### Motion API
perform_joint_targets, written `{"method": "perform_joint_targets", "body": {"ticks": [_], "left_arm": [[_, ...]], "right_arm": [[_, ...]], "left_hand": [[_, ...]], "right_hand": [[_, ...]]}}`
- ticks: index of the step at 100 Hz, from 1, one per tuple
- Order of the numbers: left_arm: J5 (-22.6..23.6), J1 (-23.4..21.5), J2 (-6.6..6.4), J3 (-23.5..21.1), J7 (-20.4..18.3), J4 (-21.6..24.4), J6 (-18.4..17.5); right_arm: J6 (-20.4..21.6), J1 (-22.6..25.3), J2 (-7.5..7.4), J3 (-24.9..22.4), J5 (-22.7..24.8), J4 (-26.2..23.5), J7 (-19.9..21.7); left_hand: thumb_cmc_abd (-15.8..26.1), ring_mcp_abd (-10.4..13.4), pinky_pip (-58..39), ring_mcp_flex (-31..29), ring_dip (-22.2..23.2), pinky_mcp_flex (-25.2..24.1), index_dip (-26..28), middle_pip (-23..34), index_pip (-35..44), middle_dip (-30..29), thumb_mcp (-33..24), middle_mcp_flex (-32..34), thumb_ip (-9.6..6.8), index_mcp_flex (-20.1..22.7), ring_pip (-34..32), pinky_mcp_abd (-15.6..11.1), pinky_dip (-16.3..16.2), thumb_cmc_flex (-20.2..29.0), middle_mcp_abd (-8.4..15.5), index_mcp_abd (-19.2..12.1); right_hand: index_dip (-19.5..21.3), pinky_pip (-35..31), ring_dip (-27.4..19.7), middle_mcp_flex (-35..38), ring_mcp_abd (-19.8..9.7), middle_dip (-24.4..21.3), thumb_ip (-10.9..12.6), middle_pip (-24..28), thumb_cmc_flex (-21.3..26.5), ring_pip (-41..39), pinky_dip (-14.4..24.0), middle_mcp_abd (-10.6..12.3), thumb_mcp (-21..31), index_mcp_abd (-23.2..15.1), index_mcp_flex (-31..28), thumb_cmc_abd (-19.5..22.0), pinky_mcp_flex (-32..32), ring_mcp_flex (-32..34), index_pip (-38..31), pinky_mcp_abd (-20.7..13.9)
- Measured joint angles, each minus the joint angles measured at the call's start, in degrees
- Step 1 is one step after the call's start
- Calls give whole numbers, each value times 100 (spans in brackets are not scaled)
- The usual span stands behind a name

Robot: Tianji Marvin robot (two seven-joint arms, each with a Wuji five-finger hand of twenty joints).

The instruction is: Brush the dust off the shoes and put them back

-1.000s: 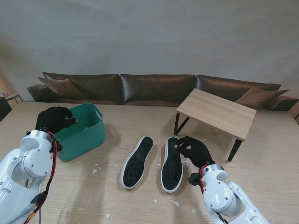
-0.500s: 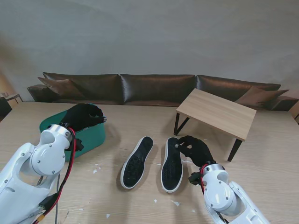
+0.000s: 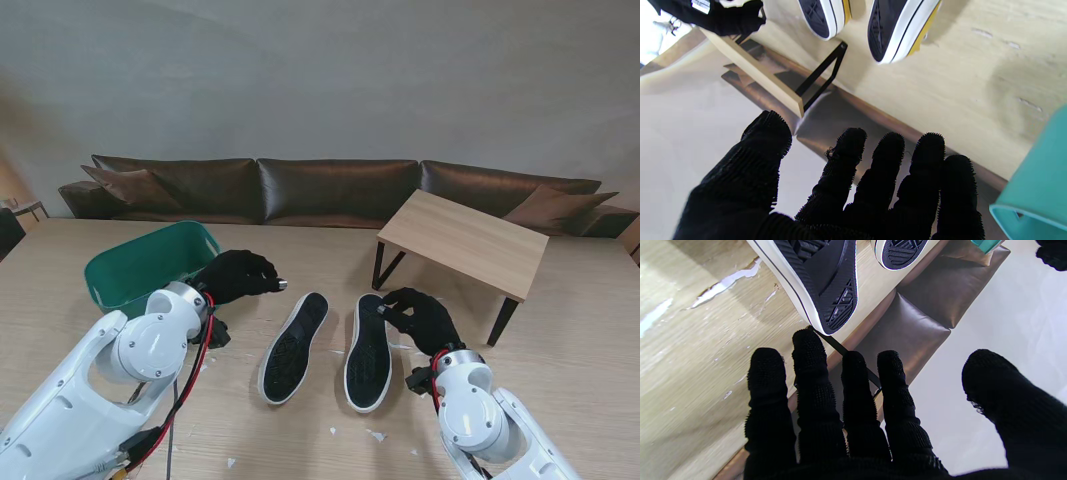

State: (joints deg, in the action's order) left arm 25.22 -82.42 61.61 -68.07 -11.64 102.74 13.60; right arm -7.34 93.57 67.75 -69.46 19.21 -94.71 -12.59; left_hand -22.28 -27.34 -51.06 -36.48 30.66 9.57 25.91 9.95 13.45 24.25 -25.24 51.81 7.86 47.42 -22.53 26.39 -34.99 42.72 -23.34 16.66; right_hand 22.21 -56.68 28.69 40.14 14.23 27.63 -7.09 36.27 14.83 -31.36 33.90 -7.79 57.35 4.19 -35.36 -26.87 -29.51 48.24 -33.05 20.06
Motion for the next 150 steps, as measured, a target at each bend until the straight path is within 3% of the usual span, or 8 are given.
{"method": "perform_joint_targets", "body": {"ticks": [35, 59, 64, 84, 108, 127, 148, 150], "left_arm": [[-250, 598, 45, 817, -216, -740, 717], [-362, 1169, 78, 1475, -262, -1492, 1023], [-361, 1287, 90, 1620, -255, -1633, 1060], [-504, 1747, 194, 2142, -191, -2160, 1232], [-704, 2158, 397, 2660, 20, -2660, 1512], [-842, 2252, 642, 2833, 506, -3056, 1570], [-995, 2252, 811, 2896, 765, -3224, 1608], [-1022, 2253, 826, 2898, 785, -3237, 1611]], "right_arm": [[-1, -3, 6, -20, -13, -7, -45], [6, -30, 17, -16, -25, 24, -90], [7, -36, 19, -15, -27, 32, -92], [18, -54, 23, -12, -42, 58, -94], [29, -78, 31, -8, -62, 101, -123], [42, -93, 38, -7, -84, 125, -141], [50, -103, 44, -6, -100, 139, -150], [52, -104, 44, -5, -100, 142, -150]], "left_hand": [[202, -68, 82, 290, 62, -249, -300, -227, -415, 13, 629, -475, -166, -552, 88, -97, -226, -147, -39, 122], [350, -82, 220, 547, 88, -334, -597, -258, -603, 62, 1501, -901, -232, -1006, 162, -183, -431, -164, -44, 71], [517, -85, 220, 543, 156, -334, -717, -258, -591, 102, 2029, -901, -355, -1068, 162, -184, -474, -112, -57, 70], [584, -126, -93, 529, 372, -215, -754, -193, -592, 282, 2373, -893, -355, -1092, -145, -185, -670, -107, -83, 74], [582, -213, -1009, 206, 647, 150, -469, 23, -277, 628, 2425, -465, -355, -697, -735, -89, -877, -104, -151, 466], [33, -233, -1888, -272, 1012, 519, 585, 549, 492, 1382, -33, 17, -343, -215, -1483, 25, -978, -506, -141, 578], [-353, -148, -2472, -857, 1303, 1043, 1714, 1350, 1799, 2227, -745, 395, -328, -160, -2231, 122, -1124, -688, 3, 639], [-385, -123, -2497, -857, 1305, 1105, 1815, 1439, 1988, 2297, -790, 441, -198, -166, -2302, 122, -1124, -688, 17, 639]], "right_hand": [[0, 0, 0, 0, 1, 0, 0, 0, 0, 0, 0, -1, 0, 0, 0, 0, 0, 0, 0, 0], [0, 0, 0, 0, 2, 0, 0, 0, 0, 0, 0, -1, 0, 2, 0, 0, 0, 0, 0, 0], [0, 0, 0, 0, 2, 0, 0, 0, 0, 0, 0, -1, 0, 2, 0, 0, 0, 0, 0, 0], [0, 0, 0, 0, 4, 0, 0, 0, 0, 0, 0, -2, 0, 2, 0, 0, 0, 0, 0, 0], [0, 0, 0, 0, 4, 0, 0, 0, 0, 0, 0, -3, 0, 7, 0, 0, 0, 0, 0, 0], [0, 0, -1, 0, 6, 0, 0, 0, 0, 0, 0, -3, 0, 9, 0, 0, 0, 0, 0, 0], [-1, 0, -1, 0, 6, 0, 0, 0, 0, 0, 0, -4, 0, 10, 0, 0, 0, 0, 0, 0], [-1, 0, -1, 0, 6, 0, 0, 0, 0, 0, 0, -4, 0, 10, 0, 0, 0, 0, 0, 0]]}}
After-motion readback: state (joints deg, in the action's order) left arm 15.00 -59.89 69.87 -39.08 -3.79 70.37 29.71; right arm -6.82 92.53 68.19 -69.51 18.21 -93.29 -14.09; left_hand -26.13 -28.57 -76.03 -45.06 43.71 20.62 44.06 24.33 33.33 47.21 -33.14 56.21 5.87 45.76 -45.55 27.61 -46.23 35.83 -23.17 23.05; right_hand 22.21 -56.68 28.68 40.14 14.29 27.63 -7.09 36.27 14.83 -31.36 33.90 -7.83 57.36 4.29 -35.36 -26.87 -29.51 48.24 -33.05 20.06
